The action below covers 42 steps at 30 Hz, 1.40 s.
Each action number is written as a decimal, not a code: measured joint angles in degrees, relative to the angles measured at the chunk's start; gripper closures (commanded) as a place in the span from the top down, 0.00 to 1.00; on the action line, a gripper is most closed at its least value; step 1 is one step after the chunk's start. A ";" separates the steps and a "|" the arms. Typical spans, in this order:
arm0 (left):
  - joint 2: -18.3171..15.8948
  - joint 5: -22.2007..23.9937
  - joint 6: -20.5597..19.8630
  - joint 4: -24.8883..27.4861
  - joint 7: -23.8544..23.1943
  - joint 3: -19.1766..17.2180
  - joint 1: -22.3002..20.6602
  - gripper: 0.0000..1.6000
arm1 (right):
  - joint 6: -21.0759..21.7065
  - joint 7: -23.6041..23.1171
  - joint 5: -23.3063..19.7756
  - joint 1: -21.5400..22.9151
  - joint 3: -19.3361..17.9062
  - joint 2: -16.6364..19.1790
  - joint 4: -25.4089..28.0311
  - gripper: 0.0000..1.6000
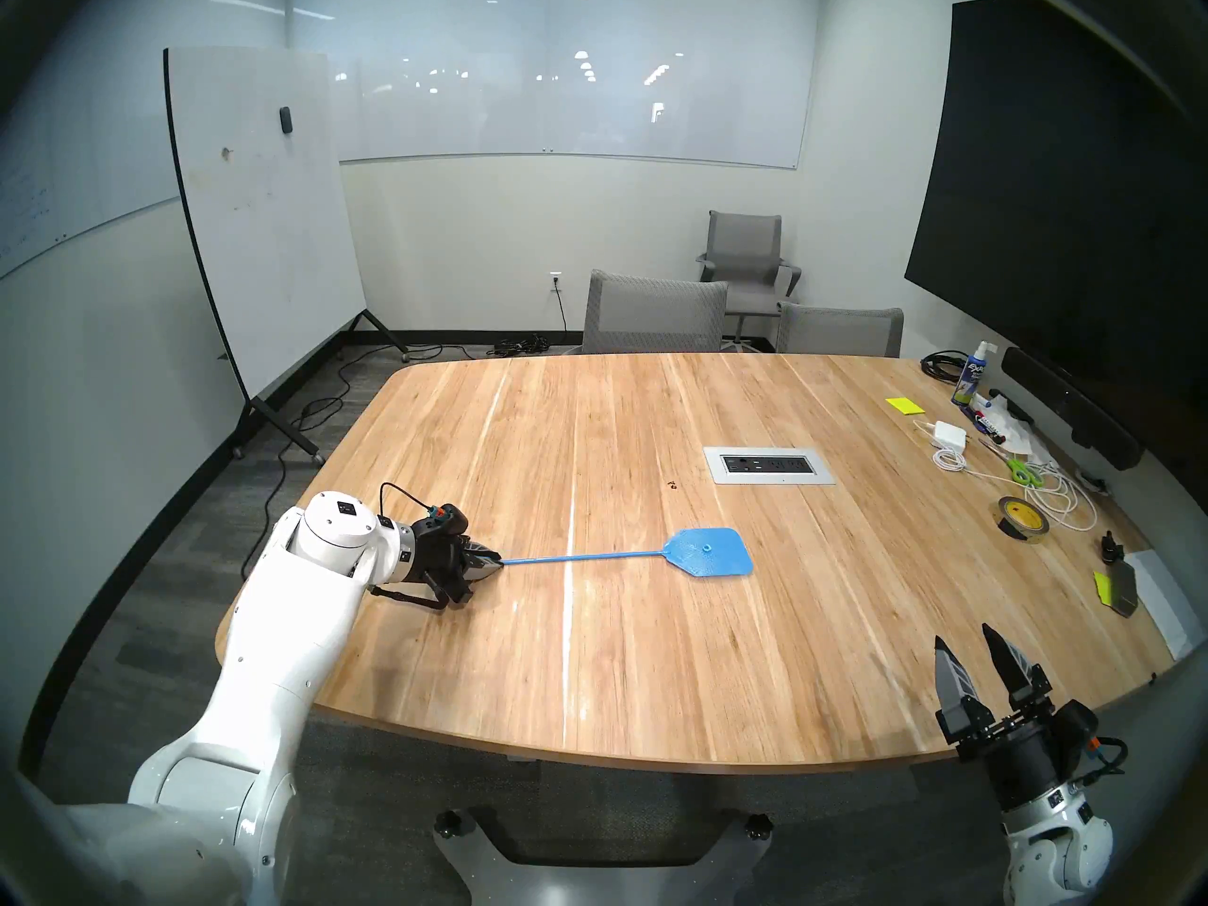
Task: Swat a bug on table
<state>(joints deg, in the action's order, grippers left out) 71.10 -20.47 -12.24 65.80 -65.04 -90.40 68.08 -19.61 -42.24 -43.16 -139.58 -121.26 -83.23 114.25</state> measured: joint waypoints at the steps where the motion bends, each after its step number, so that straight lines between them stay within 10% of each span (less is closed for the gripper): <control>1: -0.10 0.00 0.05 0.03 -0.03 -0.02 0.12 0.05 | 0.00 0.00 0.00 0.00 0.00 0.00 0.00 1.00; 13: -1.48 0.73 2.11 2.15 -0.70 -1.36 2.89 0.00 | 0.00 0.00 0.00 0.00 0.00 -0.01 0.00 1.00; 15: -1.72 0.93 2.58 2.64 -0.80 -1.81 3.50 1.00 | 0.00 -0.01 0.00 0.00 0.00 -0.01 0.00 1.00; 42: -1.01 -2.09 8.69 3.89 2.84 0.36 3.19 1.00 | 0.00 -0.02 0.00 0.01 -0.01 -0.01 0.00 1.00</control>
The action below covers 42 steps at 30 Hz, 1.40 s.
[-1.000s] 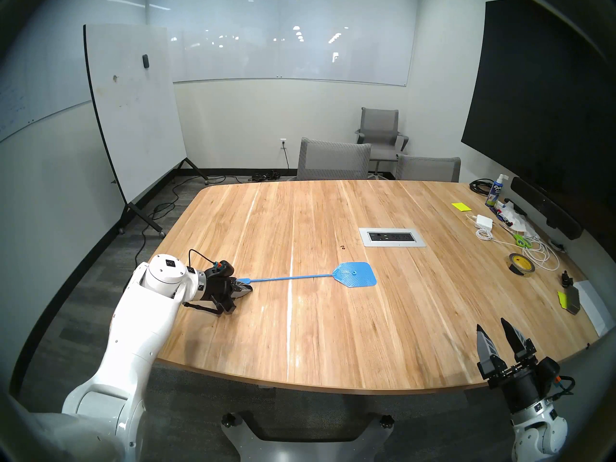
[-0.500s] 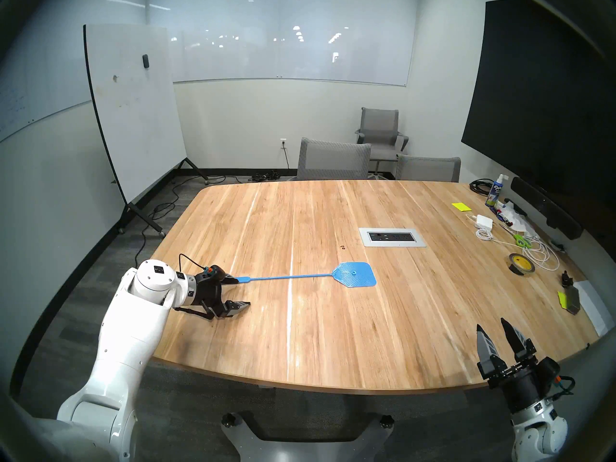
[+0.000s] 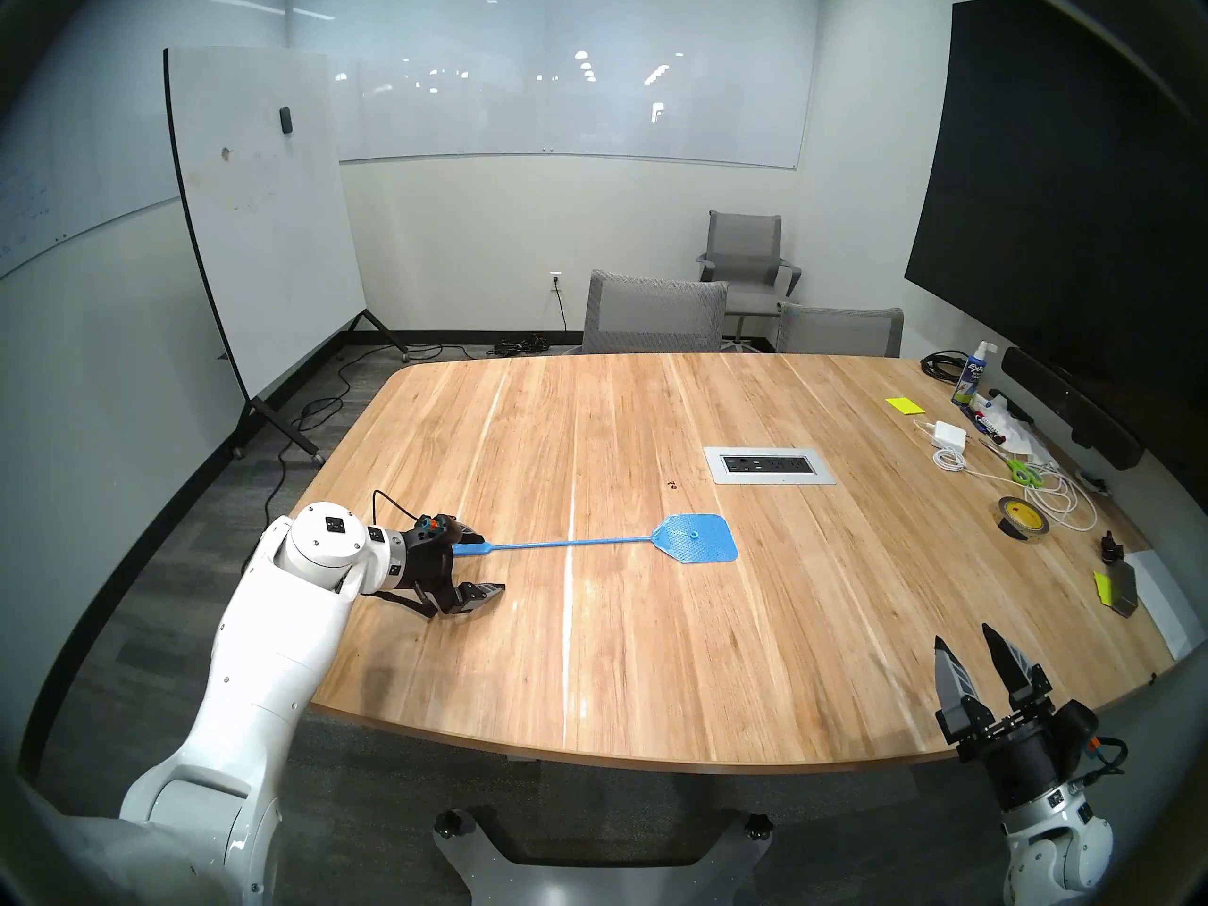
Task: Swat a bug on table
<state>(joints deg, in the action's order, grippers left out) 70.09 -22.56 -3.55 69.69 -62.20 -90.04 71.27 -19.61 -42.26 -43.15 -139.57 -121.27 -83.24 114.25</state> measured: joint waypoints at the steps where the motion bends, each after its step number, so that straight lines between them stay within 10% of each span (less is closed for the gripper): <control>1: 0.15 -0.08 0.32 -0.61 0.28 0.12 -0.39 1.00 | 0.00 0.00 0.00 0.00 0.00 0.00 0.00 1.00; 11: 1.38 -0.11 2.89 -7.45 2.32 0.32 -4.73 1.00 | 0.00 -0.01 0.00 0.00 0.00 0.00 0.00 1.00; 19: 2.49 2.42 -4.54 -11.31 -0.05 -2.03 -6.98 1.00 | 0.00 -0.01 0.00 0.01 0.00 0.00 -0.01 1.00; 42: 0.04 4.93 -11.29 0.77 -6.56 -6.91 3.37 1.00 | 0.00 -0.01 0.01 0.01 -0.01 -0.01 -0.01 1.00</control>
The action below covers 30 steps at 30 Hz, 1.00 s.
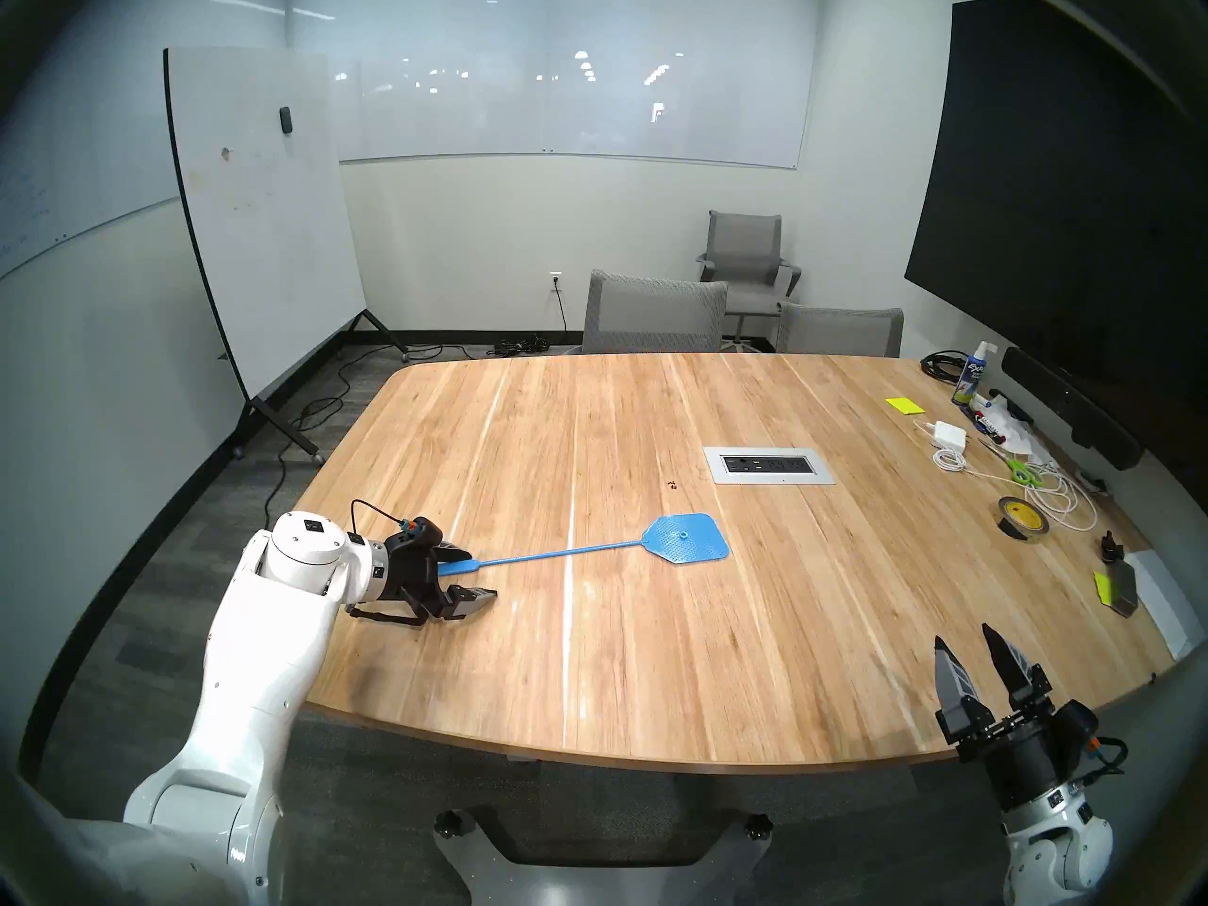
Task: Swat a bug on table
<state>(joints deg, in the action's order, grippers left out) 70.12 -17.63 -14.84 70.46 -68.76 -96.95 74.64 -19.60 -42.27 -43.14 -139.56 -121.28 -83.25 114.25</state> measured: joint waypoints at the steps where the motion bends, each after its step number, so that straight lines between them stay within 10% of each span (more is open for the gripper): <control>1: -0.12 0.09 -0.13 0.46 -0.20 -0.23 0.44 1.00 | 0.00 0.00 0.00 0.00 0.00 0.00 0.00 1.00; 30: -2.63 4.38 -3.04 16.90 -7.21 -9.70 18.39 1.00 | 0.00 -0.02 0.00 0.01 0.00 -0.01 -0.01 1.00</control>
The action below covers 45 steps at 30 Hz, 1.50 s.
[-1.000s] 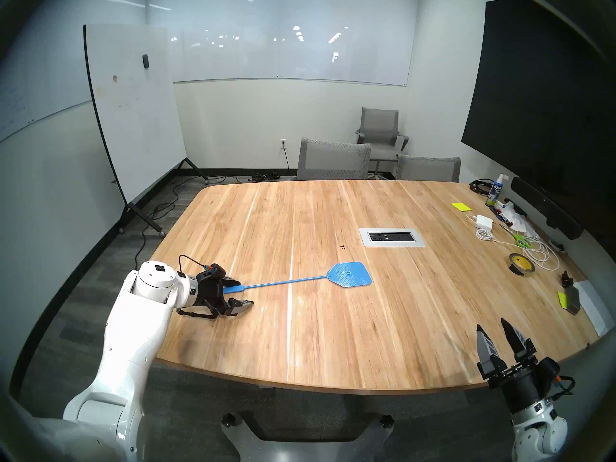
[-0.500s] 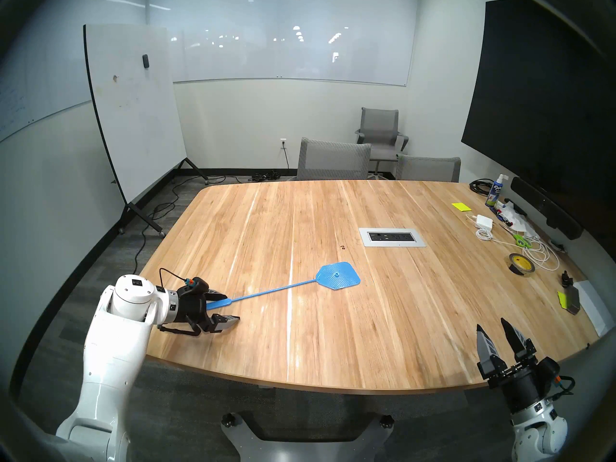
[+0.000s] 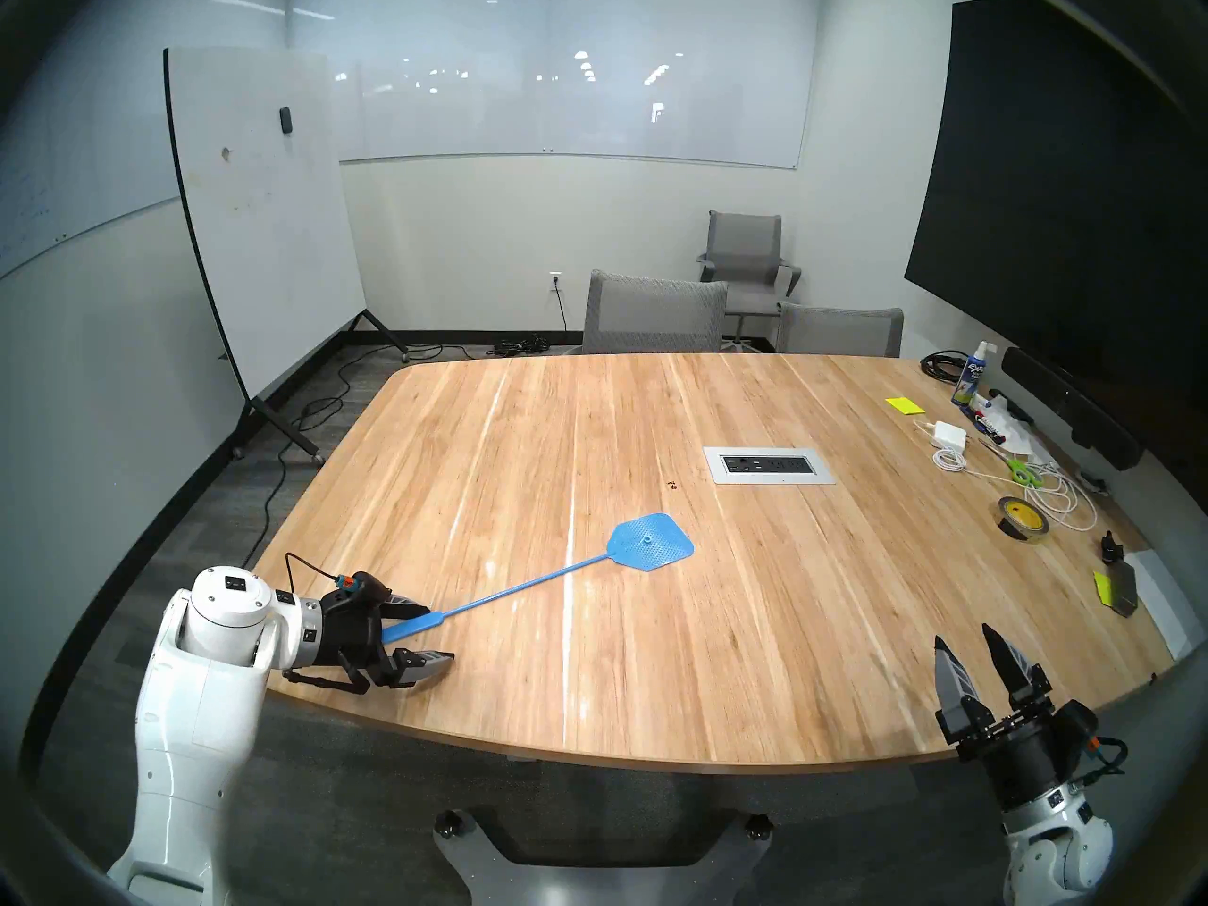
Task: Swat a bug on table
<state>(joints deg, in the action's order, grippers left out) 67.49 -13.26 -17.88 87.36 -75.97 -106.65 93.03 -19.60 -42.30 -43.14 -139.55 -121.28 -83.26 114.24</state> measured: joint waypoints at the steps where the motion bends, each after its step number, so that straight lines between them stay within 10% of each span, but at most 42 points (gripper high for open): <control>1: 0.00 0.14 0.00 0.36 -0.17 -0.26 0.47 1.00 | 0.00 0.00 0.00 0.00 0.00 0.00 0.00 1.00; 27: -1.03 3.39 -0.29 2.95 -4.91 -1.02 4.45 1.00 | 0.01 0.00 0.00 0.00 -0.01 0.00 0.00 1.00; 45: -1.39 2.98 3.72 -8.04 5.19 5.50 -6.36 1.00 | 0.00 -0.05 0.00 0.04 -0.01 -0.01 -0.07 1.00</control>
<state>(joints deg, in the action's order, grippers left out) 66.11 -10.28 -14.15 79.32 -70.78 -101.15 86.67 -19.60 -42.34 -43.14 -139.51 -121.29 -83.28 114.17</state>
